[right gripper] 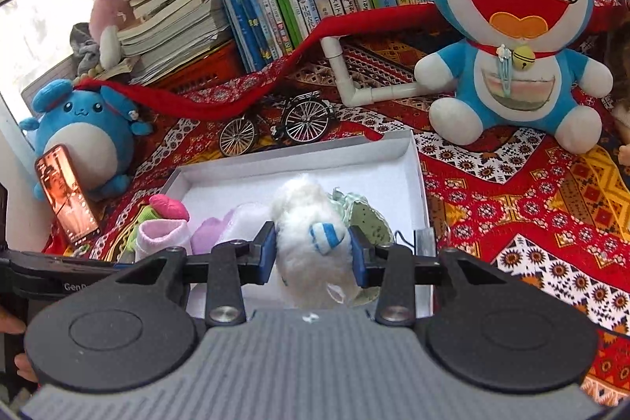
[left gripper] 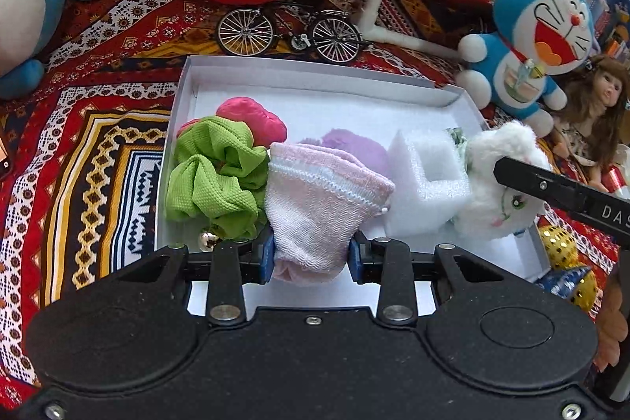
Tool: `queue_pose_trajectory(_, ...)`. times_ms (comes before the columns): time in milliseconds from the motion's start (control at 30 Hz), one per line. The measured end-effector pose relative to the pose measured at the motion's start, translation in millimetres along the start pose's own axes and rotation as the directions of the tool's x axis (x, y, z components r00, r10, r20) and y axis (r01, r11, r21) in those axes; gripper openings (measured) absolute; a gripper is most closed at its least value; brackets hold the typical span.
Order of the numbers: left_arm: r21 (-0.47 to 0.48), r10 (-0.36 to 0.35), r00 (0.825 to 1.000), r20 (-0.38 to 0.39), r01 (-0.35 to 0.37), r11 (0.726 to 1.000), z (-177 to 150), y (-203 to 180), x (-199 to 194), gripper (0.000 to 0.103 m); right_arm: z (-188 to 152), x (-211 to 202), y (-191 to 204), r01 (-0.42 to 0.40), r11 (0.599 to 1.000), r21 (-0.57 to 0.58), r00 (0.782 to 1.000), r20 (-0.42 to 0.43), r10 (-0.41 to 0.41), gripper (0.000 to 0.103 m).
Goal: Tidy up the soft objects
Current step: 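Lower both items into the tray and open the left and right tools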
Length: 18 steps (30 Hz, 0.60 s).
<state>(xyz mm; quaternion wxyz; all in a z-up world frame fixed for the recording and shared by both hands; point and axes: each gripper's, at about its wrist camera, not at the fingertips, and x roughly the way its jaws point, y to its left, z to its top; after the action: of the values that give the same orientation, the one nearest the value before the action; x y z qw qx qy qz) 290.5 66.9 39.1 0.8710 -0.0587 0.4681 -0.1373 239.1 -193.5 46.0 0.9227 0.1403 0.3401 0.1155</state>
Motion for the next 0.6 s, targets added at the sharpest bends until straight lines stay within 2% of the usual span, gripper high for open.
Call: queue_pose_trajectory(600,0.024,0.038,0.999,0.002,-0.038,0.999,1.6,-2.1,11.7,0.037,-2.5,16.5,-1.9,0.013,1.000,0.006,1.000,-0.026,-0.013,0.042)
